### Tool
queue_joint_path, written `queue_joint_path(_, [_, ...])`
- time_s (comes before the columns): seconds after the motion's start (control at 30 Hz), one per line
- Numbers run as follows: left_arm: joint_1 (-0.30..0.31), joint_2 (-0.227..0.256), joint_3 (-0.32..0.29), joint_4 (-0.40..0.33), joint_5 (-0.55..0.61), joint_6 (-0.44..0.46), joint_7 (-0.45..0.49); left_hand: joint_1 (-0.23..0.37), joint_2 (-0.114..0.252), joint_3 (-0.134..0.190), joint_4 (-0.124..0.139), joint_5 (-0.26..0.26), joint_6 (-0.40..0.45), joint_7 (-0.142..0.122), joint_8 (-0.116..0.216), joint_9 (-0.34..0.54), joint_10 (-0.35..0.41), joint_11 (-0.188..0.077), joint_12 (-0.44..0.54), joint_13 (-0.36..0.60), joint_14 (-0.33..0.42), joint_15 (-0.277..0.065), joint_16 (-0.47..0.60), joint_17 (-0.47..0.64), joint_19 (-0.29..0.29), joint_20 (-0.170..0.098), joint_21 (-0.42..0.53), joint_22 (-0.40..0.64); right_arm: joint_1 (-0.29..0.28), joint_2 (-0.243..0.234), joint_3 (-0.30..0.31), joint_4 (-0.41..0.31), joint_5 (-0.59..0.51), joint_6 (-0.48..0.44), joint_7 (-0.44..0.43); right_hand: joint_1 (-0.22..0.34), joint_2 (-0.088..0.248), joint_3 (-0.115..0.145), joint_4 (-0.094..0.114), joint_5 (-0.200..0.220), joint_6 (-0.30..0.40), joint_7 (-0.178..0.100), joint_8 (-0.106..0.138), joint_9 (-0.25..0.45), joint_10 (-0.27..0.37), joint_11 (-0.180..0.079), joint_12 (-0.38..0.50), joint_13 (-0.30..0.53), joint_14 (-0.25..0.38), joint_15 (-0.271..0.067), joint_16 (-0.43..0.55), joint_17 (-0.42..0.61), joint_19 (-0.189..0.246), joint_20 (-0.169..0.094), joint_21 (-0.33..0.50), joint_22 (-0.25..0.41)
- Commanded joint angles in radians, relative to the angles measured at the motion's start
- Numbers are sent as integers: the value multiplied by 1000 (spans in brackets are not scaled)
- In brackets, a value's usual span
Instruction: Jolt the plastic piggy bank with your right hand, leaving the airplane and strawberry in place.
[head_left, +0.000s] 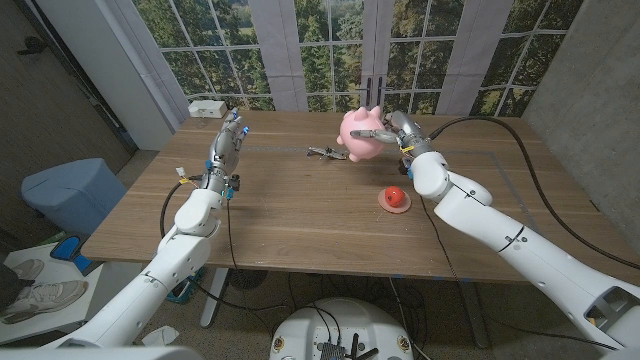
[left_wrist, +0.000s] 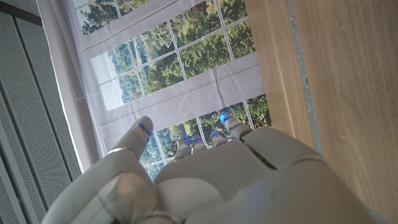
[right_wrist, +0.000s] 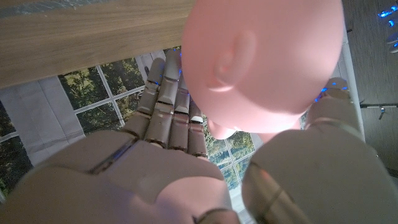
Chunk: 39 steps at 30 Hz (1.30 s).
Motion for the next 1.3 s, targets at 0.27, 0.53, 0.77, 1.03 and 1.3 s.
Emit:
queue_joint_path(0.27, [4, 2, -1, -3, -1, 0, 1, 12, 42, -5, -2, 1, -3, -6, 2, 5, -8, -1, -3, 2, -12, -83, 0, 1, -1, -93, -4, 5, 27, -4, -117, 38, -203, 52, -24, 427, 421, 28, 7, 3, 332, -312, -8, 71, 334, -312, -8, -9, 139, -261, -8, -2, 11, -61, 1, 2])
queue_joint_path(0.53, [10, 3, -5, -6, -3, -2, 2, 11, 41, -6, -3, 1, -5, -6, 1, 5, -9, 1, -3, 2, -12, -82, 0, 1, -1, -93, -4, 5, 43, 5, -174, 52, -338, 44, 2, 424, 418, 30, 7, 2, 336, -315, -11, 65, 338, -311, -11, -15, 142, -261, -12, -4, 12, -64, -2, 1])
queue_joint_path(0.77, [13, 2, -7, -4, -6, -7, 0, 11, 41, -7, -3, 1, -4, -7, 1, 5, -9, 3, -3, 2, -13, -83, 0, 1, -1, -93, -4, 5, 47, 8, -199, 58, -421, 58, 35, 422, 418, 31, 8, 2, 336, -317, -12, 64, 339, -316, -10, -12, 146, -262, -15, -4, 13, -68, -4, 1])
queue_joint_path(1.03, [14, 2, -8, -2, -8, -9, -3, 10, 41, -8, -3, 1, -4, -7, 1, 5, -10, 3, -3, 2, -12, -82, 0, 1, -1, -92, -4, 5, 57, 19, -229, 84, -500, 87, 82, 421, 417, 33, 7, 2, 339, -320, -13, 61, 344, -318, -13, -16, 151, -262, -17, -4, 15, -69, -5, 1])
queue_joint_path(1.3, [16, 3, -9, -3, -10, -7, -4, 10, 41, -8, -3, 1, -4, -8, 1, 5, -9, 3, -3, 2, -12, -83, 0, 1, -1, -93, -4, 5, 66, 41, -255, 130, -585, 110, 92, 421, 415, 35, 6, 1, 342, -325, -13, 58, 347, -319, -15, -20, 153, -262, -18, -4, 16, -70, -7, 1])
